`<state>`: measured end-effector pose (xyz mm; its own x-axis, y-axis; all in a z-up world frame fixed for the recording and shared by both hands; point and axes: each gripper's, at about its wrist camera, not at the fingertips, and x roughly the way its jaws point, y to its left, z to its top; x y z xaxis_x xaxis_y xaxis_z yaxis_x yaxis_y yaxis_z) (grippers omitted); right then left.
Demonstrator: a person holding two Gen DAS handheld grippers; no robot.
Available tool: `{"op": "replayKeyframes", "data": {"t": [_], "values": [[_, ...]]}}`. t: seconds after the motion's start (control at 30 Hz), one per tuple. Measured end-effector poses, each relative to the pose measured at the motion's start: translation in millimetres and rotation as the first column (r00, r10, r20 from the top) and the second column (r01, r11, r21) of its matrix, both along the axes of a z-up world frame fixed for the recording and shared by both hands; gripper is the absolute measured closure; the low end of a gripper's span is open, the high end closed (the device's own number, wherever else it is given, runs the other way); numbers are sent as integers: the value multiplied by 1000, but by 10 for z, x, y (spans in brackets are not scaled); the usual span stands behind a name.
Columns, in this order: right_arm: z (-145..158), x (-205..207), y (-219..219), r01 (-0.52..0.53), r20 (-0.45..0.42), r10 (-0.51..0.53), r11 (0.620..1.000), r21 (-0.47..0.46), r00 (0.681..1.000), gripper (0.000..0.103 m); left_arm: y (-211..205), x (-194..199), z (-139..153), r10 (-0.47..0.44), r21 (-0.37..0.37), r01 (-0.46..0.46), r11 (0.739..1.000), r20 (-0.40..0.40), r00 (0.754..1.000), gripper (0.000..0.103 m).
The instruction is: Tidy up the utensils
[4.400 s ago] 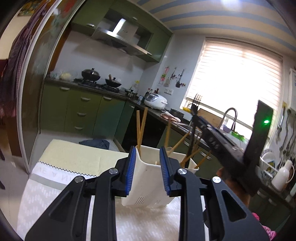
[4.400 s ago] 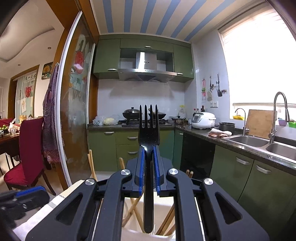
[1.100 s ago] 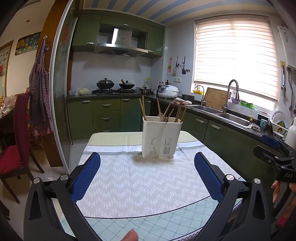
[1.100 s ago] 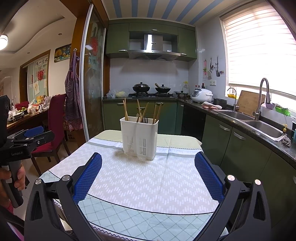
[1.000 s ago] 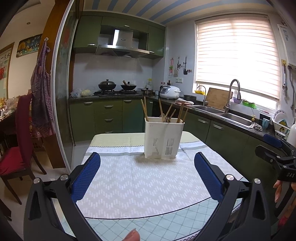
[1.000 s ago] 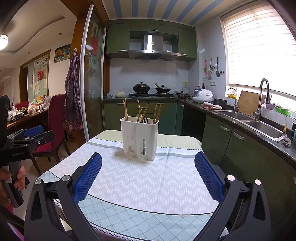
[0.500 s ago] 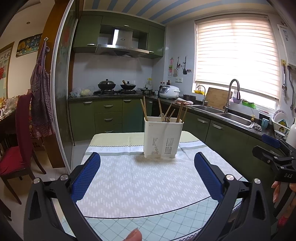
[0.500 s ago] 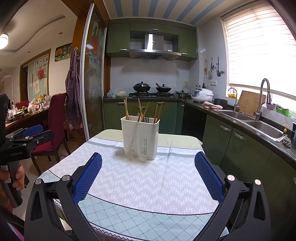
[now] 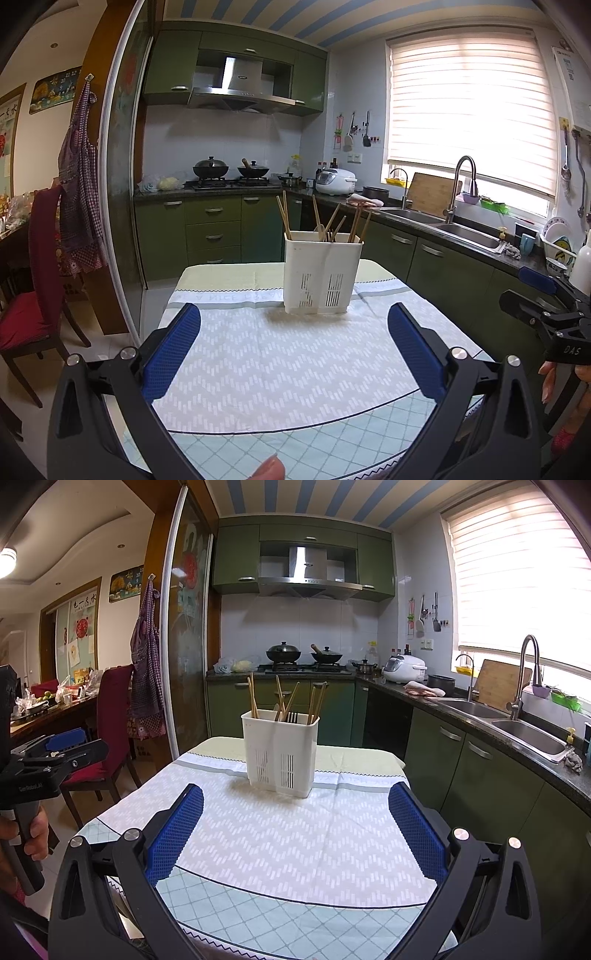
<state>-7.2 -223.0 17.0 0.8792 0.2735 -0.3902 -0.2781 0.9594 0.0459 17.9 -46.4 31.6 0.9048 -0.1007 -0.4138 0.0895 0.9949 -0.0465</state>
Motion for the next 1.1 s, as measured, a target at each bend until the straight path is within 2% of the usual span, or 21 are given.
{"op": "replayKeyframes", "data": {"t": [0.33, 0.9, 1.1], "values": [[1, 11, 5, 0, 0, 0, 1000, 0, 1000, 4, 23, 26, 9, -5, -25, 5, 1000, -4, 1000, 6], [-123, 39, 17, -3, -6, 3, 1000, -1, 1000, 4, 82, 60, -6, 48, 19, -48, 999, 12, 999, 6], [-224, 75, 9, -4, -18, 4, 1000, 2, 1000, 4, 73, 120, -44, 37, 24, -36, 999, -31, 999, 6]]}}
